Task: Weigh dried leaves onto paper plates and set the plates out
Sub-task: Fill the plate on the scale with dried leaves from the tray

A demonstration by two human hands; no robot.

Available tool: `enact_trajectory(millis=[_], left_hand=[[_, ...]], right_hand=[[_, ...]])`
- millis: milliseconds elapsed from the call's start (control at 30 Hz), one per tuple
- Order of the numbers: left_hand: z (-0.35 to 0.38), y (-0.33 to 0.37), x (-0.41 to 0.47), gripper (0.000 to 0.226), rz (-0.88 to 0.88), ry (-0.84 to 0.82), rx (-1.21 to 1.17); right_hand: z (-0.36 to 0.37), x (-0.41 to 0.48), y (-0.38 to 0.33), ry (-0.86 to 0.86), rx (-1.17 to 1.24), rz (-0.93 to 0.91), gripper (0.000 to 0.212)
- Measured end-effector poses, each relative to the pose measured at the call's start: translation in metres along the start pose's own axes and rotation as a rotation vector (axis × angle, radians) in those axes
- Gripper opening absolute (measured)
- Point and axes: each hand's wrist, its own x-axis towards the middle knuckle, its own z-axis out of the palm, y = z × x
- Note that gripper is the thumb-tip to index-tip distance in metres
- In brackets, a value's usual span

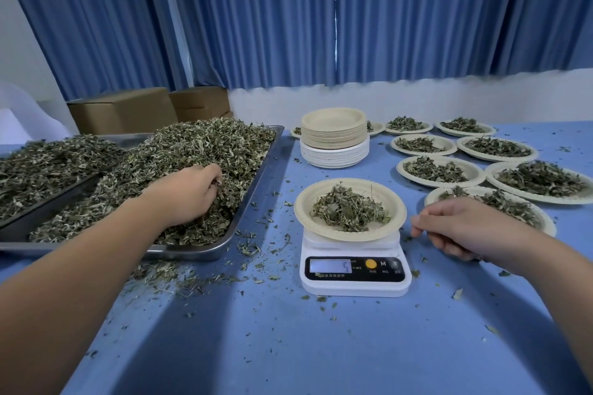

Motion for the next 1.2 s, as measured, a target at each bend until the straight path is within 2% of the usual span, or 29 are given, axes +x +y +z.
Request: enact_trajectory(millis=[100,333,633,833,1000,1200], left_hand=[[-0.002,0.000,-0.001,0.019,-0.004,0.084,0.019],[-0.015,0.007,0.000,0.035,-0.035,0.220,0.030],[-0.034,0.054,0.004,0.036,0.072,0.400,-0.354],[-0.047,0.104,0.014,0.038,0.190,0.494,-0.516],[-0.054,0.148,0.026,0.035,0.263,0.444,-0.645],[-0.036,0.181,0.035,0.031,0.351,0.087,-0.597]], right_hand=[[0.000,0.001,0.001,-0.001,0.003,0.002,0.026],[0.000,0.003,0.002,-0.010,0.000,0.004,0.026],[0.000,0.002,0.000,-0.011,-0.016,-0.003,0.026],[-0.001,0.002,-0.001,-0.013,-0.009,-0.011,0.027],[-0.002,0.003,0.000,-0.016,-0.007,-0.012,0.027],[-0.003,0.003,0.001,-0.024,-0.003,-0.022,0.027]])
